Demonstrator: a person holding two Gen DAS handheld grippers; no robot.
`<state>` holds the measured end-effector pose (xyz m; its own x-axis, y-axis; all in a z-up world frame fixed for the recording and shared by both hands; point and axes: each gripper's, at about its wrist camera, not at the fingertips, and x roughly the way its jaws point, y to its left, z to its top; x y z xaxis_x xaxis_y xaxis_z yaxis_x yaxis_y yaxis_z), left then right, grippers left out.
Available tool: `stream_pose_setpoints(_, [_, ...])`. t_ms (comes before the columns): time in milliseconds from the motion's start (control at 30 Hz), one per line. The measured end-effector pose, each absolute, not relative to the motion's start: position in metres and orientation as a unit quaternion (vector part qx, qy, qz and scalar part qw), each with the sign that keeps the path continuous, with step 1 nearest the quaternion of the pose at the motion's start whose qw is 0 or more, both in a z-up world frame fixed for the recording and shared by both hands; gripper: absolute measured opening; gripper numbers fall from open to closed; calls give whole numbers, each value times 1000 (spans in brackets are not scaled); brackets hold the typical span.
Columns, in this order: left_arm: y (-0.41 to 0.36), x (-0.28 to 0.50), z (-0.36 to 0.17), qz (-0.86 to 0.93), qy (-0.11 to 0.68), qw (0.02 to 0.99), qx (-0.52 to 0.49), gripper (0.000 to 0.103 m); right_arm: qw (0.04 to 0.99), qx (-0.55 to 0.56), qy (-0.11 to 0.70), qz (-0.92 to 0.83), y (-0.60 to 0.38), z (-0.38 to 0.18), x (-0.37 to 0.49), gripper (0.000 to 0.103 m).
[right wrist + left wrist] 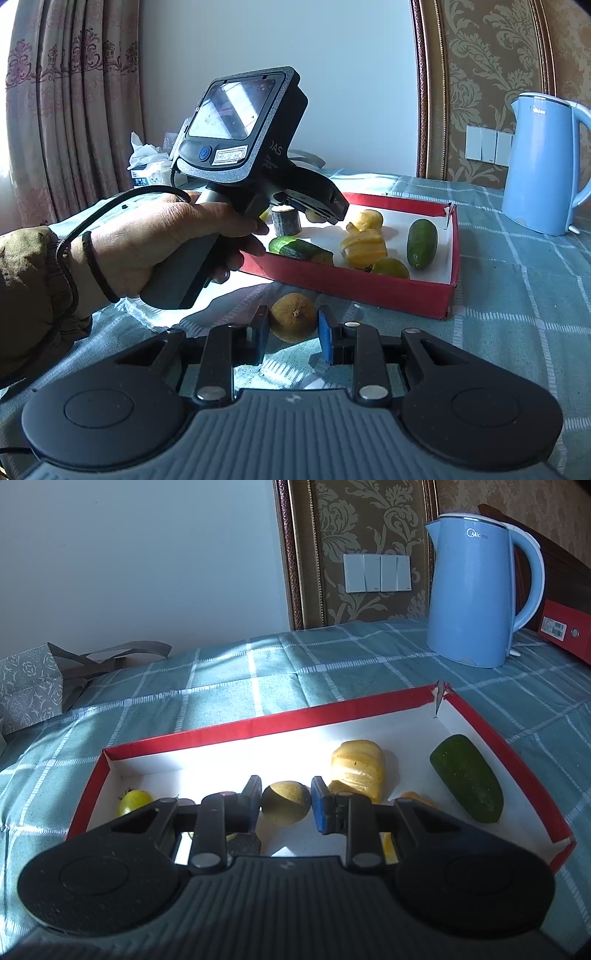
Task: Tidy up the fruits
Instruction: 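Carry the yellow fruit into the tray and open the left tool while the right tool carries its fruit, then lower the brown round fruit into the tray and open the right tool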
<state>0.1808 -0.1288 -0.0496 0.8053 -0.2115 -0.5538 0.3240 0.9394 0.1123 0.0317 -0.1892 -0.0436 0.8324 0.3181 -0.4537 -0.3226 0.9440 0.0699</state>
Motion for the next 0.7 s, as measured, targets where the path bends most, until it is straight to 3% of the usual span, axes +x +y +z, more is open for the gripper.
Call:
stream_pose_setpoints(100, [-128,178,-48,-146,276,945,96,37,958,-7,235,165,-189,-42,31,27])
stream_pose_setpoints(167, [-127,172,-45,-149,267,947,95,51,959,-9,233,163,-188,-40,31,27])
stream_pose_setpoints(367, [-101,148,-21,-135,227,960,90,79,961,-16,226,157,-189,-30,39,27])
stream_pose_setpoints(567, [-46,130,-7,-62,187,979,57,97,965,-20,214,152,-187,-20,50,27])
stream_pose_setpoints(700, [-10,127,-10,-16,176,984,25,101,967,-9,206,151,-187,-16,60,27])
